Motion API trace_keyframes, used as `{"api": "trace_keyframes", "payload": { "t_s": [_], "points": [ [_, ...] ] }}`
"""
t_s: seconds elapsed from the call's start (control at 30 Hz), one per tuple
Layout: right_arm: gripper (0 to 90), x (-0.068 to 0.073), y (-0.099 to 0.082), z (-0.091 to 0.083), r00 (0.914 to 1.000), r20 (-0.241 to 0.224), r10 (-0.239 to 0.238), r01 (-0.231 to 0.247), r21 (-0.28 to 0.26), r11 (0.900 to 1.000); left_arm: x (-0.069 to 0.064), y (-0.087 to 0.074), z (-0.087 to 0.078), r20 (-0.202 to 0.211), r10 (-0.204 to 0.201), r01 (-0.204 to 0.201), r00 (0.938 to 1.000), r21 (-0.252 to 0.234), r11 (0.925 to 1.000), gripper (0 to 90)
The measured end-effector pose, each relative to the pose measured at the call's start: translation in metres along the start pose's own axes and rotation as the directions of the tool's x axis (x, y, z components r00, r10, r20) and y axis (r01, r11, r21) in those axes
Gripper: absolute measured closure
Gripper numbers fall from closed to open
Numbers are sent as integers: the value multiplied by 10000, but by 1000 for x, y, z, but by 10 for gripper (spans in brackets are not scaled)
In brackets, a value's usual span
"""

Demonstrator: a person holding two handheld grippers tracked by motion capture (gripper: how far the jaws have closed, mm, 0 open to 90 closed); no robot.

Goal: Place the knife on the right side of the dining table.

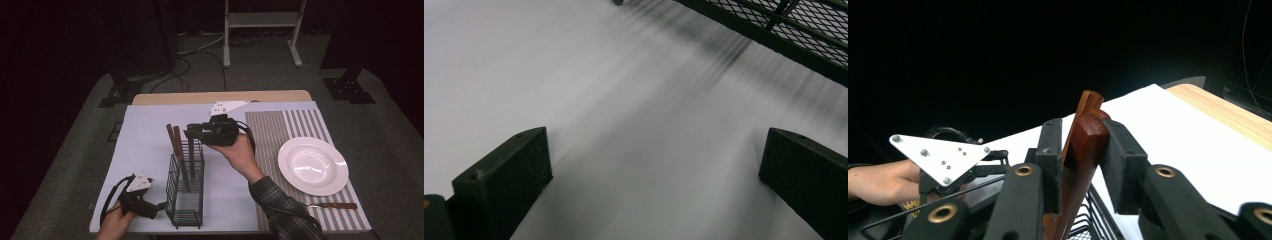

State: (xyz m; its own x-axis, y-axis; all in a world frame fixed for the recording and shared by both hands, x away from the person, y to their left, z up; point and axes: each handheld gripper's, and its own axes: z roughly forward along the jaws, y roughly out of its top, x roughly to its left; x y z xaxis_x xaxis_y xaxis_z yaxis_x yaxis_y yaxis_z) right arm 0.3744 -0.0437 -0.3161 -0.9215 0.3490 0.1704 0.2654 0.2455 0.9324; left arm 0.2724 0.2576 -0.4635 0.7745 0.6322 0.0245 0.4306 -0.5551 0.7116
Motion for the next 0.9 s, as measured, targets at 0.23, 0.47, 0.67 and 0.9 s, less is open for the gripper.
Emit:
{"api": "trace_keyframes", "payload": {
  "t_s": [0.23, 0.47, 0.67, 0.9],
  "points": [
    [751, 12, 0, -6, 9995, -260, -190, 187, -114, 9998, 0, 0, 0, 0, 20, -20, 10000, 16, 10000, 0],
    [778, 22, 2, -6, 9983, -420, -416, 409, -186, 9990, 0, 0, 0, -6, 23, -23, 10000, 12, 10000, 0],
    [796, 24, 5, -8, 9985, -343, -422, 410, -345, 9986, 0, 0, 0, 1, -1, 1, 10000, 13, 10000, 0],
    [800, 22, 5, -9, 9996, -211, -188, 181, -321, 9993, 0, 0, 0, 1, 3, -3, 10000, 17, 10000, 0]
  ]
}}
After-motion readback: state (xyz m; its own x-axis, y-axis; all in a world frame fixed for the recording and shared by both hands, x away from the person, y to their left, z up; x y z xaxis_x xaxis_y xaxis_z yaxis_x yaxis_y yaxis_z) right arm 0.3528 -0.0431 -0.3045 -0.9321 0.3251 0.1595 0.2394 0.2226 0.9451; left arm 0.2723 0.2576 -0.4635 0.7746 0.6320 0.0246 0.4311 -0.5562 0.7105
